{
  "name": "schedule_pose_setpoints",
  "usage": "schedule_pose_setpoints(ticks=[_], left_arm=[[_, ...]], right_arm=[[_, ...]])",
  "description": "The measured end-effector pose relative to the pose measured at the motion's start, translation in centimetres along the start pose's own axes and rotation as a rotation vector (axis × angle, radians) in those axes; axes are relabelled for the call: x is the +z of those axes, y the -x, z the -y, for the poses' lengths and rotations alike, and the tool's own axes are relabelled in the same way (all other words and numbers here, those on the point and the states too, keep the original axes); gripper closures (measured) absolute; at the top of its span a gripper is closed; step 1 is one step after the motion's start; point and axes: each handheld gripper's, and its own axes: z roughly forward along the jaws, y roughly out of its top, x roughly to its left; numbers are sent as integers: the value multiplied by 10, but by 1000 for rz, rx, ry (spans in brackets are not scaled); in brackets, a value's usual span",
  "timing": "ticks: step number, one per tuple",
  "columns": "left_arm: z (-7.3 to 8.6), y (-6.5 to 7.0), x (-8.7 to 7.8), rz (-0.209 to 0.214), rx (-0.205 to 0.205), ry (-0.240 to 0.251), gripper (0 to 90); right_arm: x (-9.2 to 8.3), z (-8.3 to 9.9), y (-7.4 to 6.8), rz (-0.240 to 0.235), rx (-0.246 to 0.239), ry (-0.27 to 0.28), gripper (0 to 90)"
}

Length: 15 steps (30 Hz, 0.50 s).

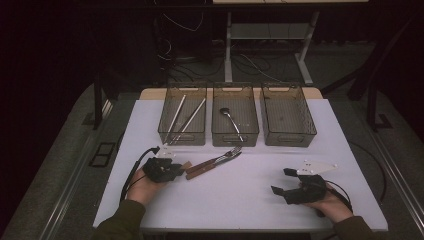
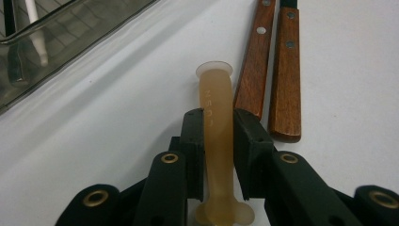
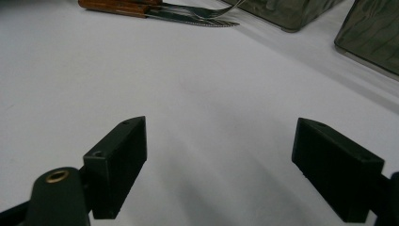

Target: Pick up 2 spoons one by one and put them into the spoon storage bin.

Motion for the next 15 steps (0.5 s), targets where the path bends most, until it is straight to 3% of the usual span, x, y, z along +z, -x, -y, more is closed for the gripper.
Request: schedule_pose_setpoints(ticks=[10, 15], left_arm=[[0, -2, -2, 4, 8, 0, 754], [-1, -5, -8, 6, -28, 6, 754]], right_arm=[[-1, 0, 0, 0, -3, 4, 185], [-1, 0, 0, -3, -1, 4, 185]])
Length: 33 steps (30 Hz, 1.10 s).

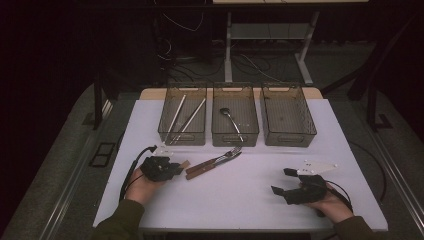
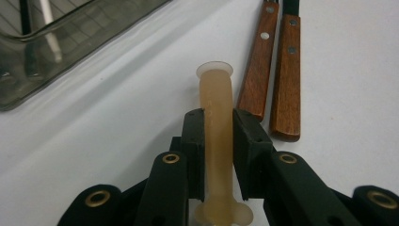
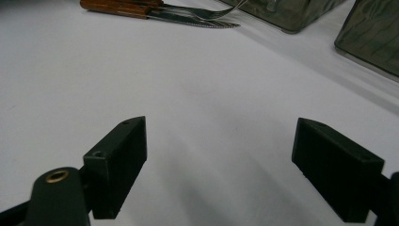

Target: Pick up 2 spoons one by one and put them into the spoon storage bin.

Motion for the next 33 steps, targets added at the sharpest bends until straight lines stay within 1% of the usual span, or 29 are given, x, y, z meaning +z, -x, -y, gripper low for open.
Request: schedule_pose_setpoints(ticks=[1, 4, 8, 9, 10, 11, 12, 14, 17, 19, 23, 25, 27, 30, 31, 33], left_arm=[[0, 0, -1, 1, -6, 3, 754], [-1, 0, -4, 2, -7, 3, 754], [-2, 0, -7, 14, -16, 26, 754], [-3, 1, -8, 17, -28, 29, 754], [-4, 2, -9, 18, -28, 33, 754], [-5, 2, -10, 20, -17, 37, 754], [-6, 3, -11, 21, -26, 38, 754], [-10, 4, -13, 25, -22, 54, 754], [-16, 5, -16, 29, -29, 73, 753], [-21, 6, -17, 42, -34, 97, 753], [-35, 8, -17, 54, -19, 114, 753], [-45, 9, -15, 62, -12, 128, 753], [-58, 9, -12, 70, -9, 148, 753], [-76, 10, -6, 77, 9, 160, 752], [-80, 10, -4, 80, 5, 168, 752], [-94, 10, 1, 83, 12, 173, 752]], right_arm=[[0, 0, 0, -1, 0, -1, 185], [1, 0, 0, 0, -3, 0, 185], [1, 0, 0, -1, -7, 0, 185], [1, 0, 0, 0, -3, 0, 185], [0, 0, 0, 0, -4, -1, 185], [1, 0, 0, 0, -6, -1, 185], [1, 0, 0, 1, -7, -2, 185], [1, 0, 0, 0, -6, -2, 185], [1, 0, 0, 1, -6, -2, 185], [1, 0, 0, 2, -5, -2, 185], [1, 0, 0, 2, -1, 0, 185], [1, 0, 0, 4, 1, 1, 185], [0, 0, 0, 4, 2, 2, 185], [0, 0, 0, 3, 5, 4, 185], [0, 0, 0, 3, 5, 4, 185], [0, 0, 0, -1, 19, -4, 185]])
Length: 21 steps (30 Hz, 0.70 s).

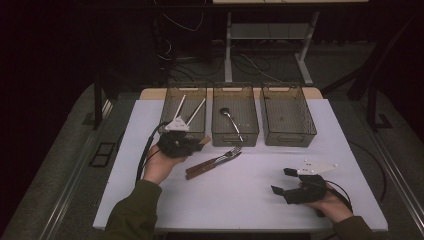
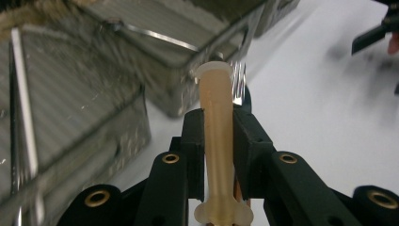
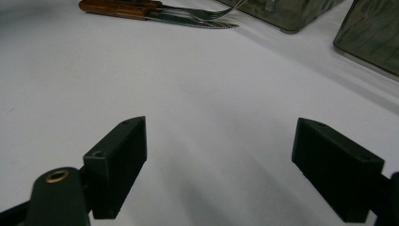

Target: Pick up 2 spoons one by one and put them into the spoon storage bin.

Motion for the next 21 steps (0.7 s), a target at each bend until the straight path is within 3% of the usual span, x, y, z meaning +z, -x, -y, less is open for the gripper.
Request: schedule_pose_setpoints(ticks=[9, 18, 21], left_arm=[[-47, -5, 29, 11, 33, 8, 752], [-88, -14, 72, -6, 51, -29, 750], [-98, -14, 88, -12, 39, -35, 749]], right_arm=[[0, 0, 1, 4, -9, 10, 185], [0, 0, -1, -4, -8, 14, 185], [0, 0, -1, -7, -10, 14, 185]])
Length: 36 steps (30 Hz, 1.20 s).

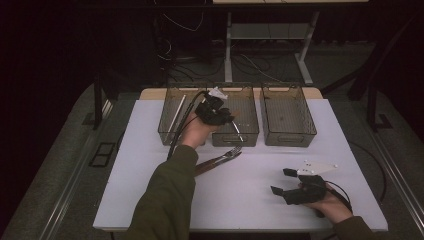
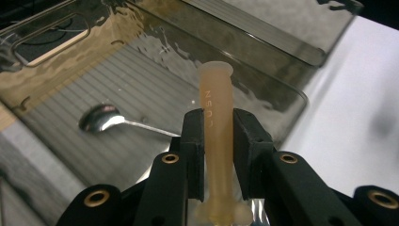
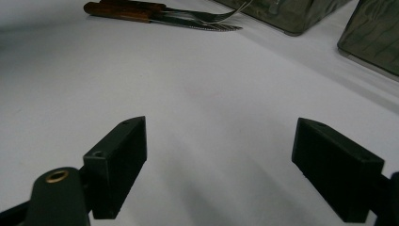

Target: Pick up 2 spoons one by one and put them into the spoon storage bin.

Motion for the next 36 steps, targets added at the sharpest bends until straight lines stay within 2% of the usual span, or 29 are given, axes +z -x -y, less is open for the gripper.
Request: schedule_pose_setpoints(ticks=[4, 8, 11, 14, 17, 20, 28, 30, 36], left_arm=[[-10, -1, 17, -5, 8, -24, 748], [-14, -1, 32, -26, -10, -36, 733], [-13, -1, 33, -25, -18, -27, 575], [-9, -1, 24, -16, -16, -9, 517], [-3, 0, 15, -2, -38, 5, 438], [6, 3, 3, -5, -24, 25, 388], [26, 16, -29, 26, -13, 74, 321], [29, 19, -34, 29, -23, 95, 316], [45, 29, -46, 51, 2, 106, 292]], right_arm=[[0, 0, 0, -1, -7, 2, 185], [0, 0, -1, -3, -7, 6, 185], [-1, 0, -1, -6, -7, 7, 185], [-2, 0, 0, -7, -7, 11, 185], [-2, -1, 0, -8, -9, 10, 185], [-1, -1, -1, -10, -9, 5, 185], [-1, -2, -1, -14, -5, 12, 185], [-1, -2, 0, -14, -6, 12, 185], [0, -2, -1, -15, -9, 8, 185]])
